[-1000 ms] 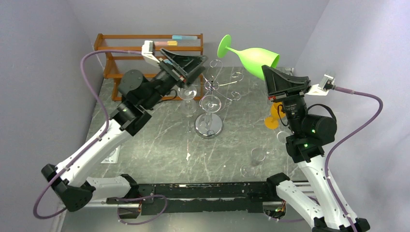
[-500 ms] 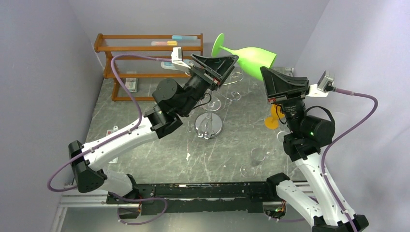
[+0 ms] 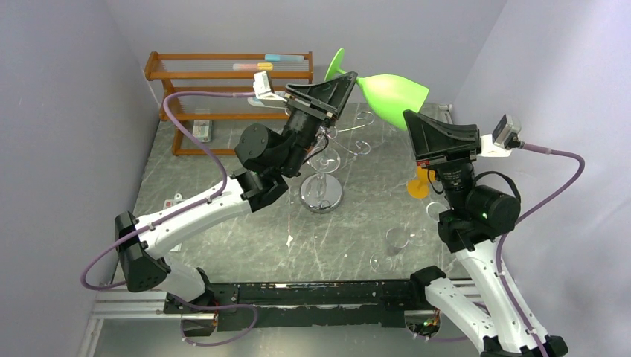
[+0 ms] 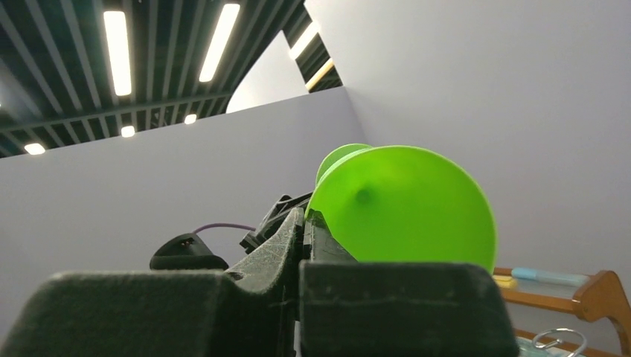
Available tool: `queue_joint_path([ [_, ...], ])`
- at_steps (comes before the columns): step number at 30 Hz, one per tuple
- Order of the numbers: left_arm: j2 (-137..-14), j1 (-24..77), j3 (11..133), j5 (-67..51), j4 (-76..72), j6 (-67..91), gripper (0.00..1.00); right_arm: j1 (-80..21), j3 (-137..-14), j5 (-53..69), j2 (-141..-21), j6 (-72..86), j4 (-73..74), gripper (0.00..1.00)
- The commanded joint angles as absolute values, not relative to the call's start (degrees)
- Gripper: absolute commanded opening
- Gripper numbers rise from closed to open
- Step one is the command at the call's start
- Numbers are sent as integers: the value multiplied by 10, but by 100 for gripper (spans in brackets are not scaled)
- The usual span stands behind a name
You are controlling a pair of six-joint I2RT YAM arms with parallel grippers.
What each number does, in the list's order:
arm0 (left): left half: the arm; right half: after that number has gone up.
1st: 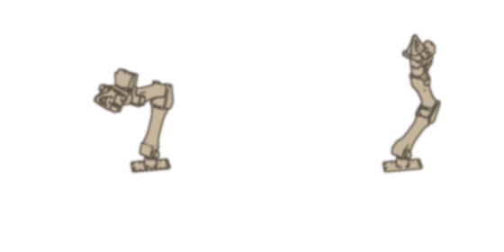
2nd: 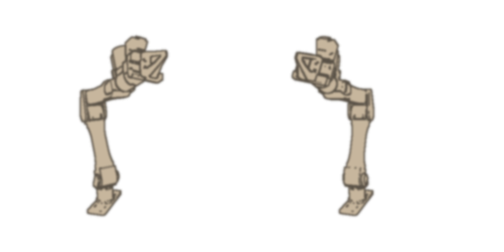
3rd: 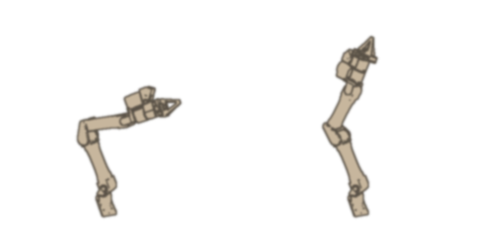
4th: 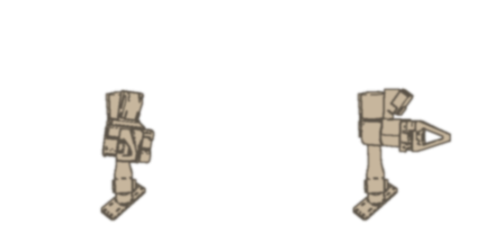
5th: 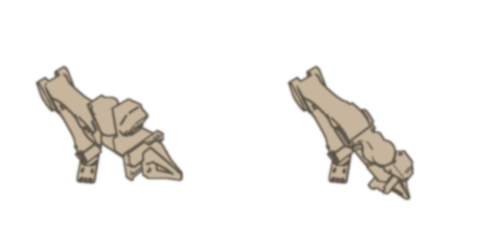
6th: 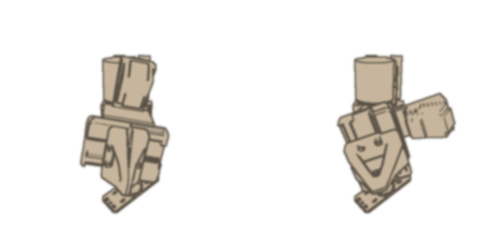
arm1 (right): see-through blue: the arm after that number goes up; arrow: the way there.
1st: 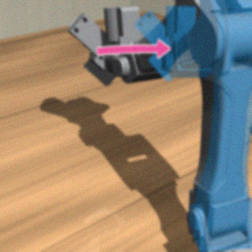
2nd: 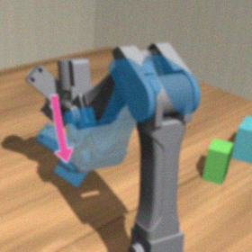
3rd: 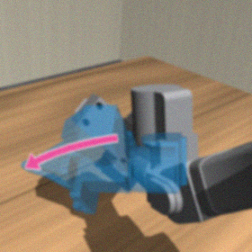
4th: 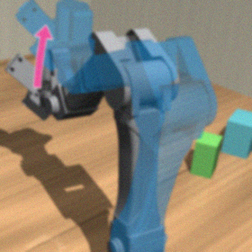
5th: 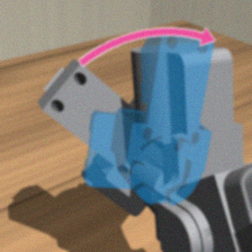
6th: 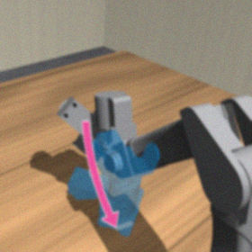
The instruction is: Place the wine glass upside down on the wine glass rack
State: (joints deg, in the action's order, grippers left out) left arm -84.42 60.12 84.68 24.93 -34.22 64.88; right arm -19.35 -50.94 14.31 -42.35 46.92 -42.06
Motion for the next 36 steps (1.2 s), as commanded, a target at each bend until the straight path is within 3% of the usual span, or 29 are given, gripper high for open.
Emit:
queue_joint_path([
  [1, -825, 603, 825, 282, -466, 599, 32, -191, -500, 170, -412, 478, -424, 0],
  [5, -820, 603, 820, 277, -500, 566, 28, -191, -497, 179, -405, 481, -420, 0],
  [15, -837, 603, 846, 227, -524, 547, 41, -191, -493, 218, -416, 499, -448, 0],
  [20, -844, 603, 852, 220, -525, 534, 35, -191, -493, 226, -417, 501, -456, 0],
  [27, -855, 603, 872, 202, -495, 530, 36, -191, -493, 234, -415, 500, -463, 0],
  [31, -872, 603, 905, 159, -454, 526, 26, -191, -490, 233, -412, 502, -465, 0],
  [36, -873, 603, 905, 143, -438, 526, 22, -191, -496, 235, -403, 494, -448, 0],
])
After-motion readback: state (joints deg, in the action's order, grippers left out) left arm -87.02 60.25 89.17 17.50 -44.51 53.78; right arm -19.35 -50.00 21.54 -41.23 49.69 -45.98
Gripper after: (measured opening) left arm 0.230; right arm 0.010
